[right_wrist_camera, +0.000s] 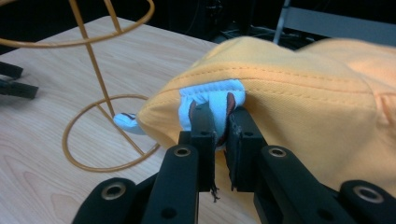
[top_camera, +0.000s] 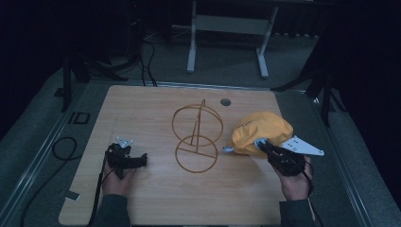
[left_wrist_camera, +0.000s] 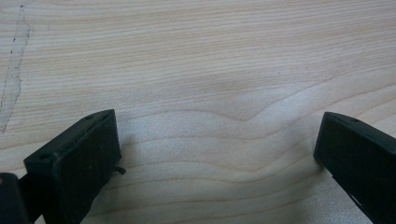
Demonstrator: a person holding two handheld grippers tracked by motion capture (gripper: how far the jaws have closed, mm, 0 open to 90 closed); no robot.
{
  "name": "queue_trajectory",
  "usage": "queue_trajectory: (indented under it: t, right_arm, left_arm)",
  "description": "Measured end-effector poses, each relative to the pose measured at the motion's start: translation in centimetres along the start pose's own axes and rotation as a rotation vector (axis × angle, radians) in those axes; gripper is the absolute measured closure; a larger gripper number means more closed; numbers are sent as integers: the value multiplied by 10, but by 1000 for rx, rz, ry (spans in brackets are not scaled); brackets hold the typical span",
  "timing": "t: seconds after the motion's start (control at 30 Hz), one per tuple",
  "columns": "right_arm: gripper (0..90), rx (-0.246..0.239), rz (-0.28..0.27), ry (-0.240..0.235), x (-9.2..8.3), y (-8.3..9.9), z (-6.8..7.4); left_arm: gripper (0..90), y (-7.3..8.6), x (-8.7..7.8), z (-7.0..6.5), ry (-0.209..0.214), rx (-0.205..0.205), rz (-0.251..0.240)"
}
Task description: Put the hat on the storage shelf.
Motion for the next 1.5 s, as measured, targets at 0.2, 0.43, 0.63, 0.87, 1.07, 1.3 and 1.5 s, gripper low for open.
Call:
queue_trajectory:
  t: [0.2,0.43,0.63,0.87,1.07,1.3,1.5]
  right_arm:
    - [829,-18,-17,-17,-5,-11,5]
    - [829,18,-45,-60,-12,-17,6]
    - [827,65,-42,-44,-9,-10,-7]
    - [804,180,-40,9,-7,0,-37]
    - [783,231,-33,69,-11,8,-55]
    - [741,206,3,121,-18,15,-64]
    - [696,66,36,127,-24,18,-52]
  left_arm:
    - [4,0,0,0,0,0,-1]
    - [4,0,0,0,0,0,-1]
    - [4,0,0,0,-1,-2,-4]
    - [4,0,0,0,-1,-1,-4]
    - [4,0,0,0,-1,-1,-4]
    - [4,0,0,0,0,1,-3]
    - [4,-1,1,-1,0,-1,-5]
Point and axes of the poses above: each handheld gripper's, and its own axes: x roughly forward along the jaws, y roughly out of its underside, z roughly to its left, the point moved 10 cm from there along x, roughly forward along the jaws, and after that the axes turned 14 degrees about x, right-handed, at the moved point
